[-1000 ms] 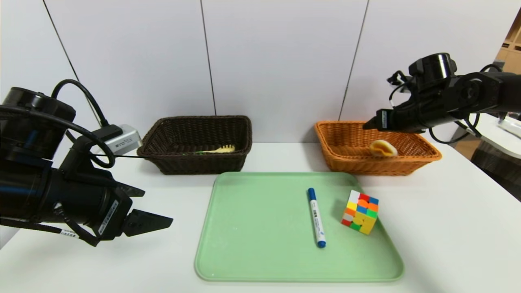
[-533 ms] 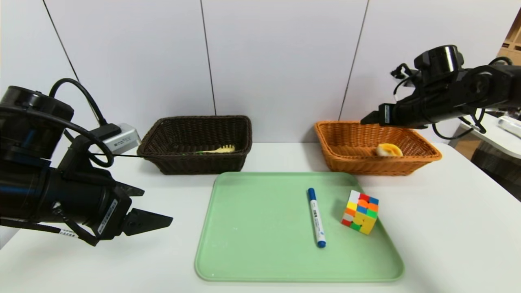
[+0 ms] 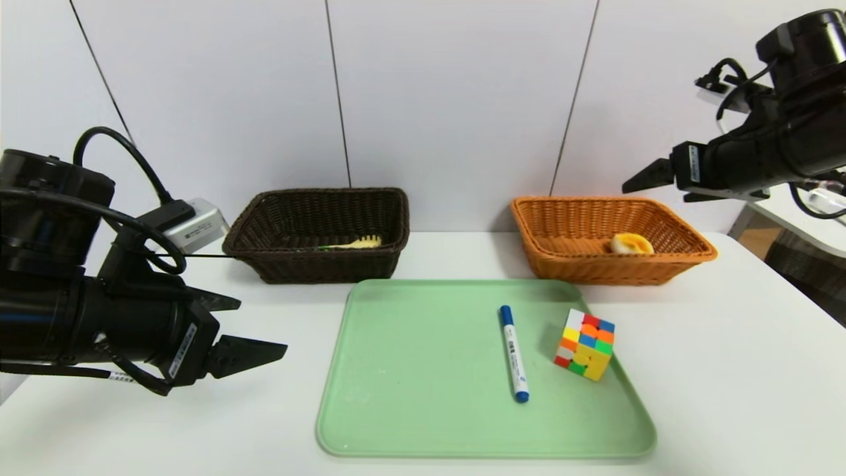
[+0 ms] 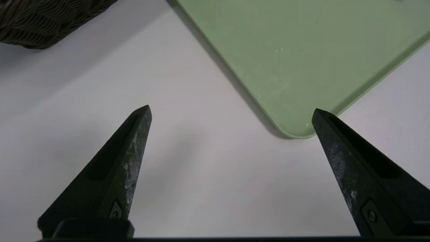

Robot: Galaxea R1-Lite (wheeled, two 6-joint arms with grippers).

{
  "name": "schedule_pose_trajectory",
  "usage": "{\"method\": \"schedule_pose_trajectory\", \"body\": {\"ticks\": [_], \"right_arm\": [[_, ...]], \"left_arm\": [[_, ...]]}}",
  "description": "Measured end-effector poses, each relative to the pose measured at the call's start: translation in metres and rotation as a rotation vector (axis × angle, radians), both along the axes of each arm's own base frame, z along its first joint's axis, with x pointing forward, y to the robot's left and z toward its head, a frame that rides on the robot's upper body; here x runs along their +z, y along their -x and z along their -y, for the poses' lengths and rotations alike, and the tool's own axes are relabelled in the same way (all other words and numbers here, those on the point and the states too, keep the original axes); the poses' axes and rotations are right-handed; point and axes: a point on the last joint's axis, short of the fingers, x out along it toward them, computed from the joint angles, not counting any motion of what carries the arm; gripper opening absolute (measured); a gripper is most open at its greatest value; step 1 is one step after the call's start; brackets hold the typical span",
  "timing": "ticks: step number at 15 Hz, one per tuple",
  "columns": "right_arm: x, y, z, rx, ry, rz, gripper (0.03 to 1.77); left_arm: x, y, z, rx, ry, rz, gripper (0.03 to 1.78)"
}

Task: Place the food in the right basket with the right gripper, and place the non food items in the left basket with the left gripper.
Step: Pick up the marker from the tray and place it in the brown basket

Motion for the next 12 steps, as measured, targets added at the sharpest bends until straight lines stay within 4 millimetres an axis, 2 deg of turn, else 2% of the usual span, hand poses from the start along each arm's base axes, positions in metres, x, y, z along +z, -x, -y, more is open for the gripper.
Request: {"method": "schedule_pose_trajectory", "body": {"ticks": [2, 4, 9, 12], "right_arm": [[0.011, 0.029, -0.002, 0.023, -0.007, -0.029, 1.66], [0.013, 0.058, -0.008, 0.055, -0.009, -0.059, 1.67], [-0.013, 0.124, -0.018, 0.14, 0.008, -0.158, 1.69], [-0.031, 0.159, -0.018, 0.217, 0.052, -0.189, 1.69]], "left_arm": [[0.0, 0.0, 0.0, -0.002, 0.001, 0.002, 1.69], [0.002, 0.0, 0.0, -0.008, 0.002, 0.01, 1.69], [0.003, -0.006, 0.011, -0.047, 0.002, 0.005, 1.69], [0.0, -0.01, 0.029, -0.115, -0.005, -0.014, 1.69]]}}
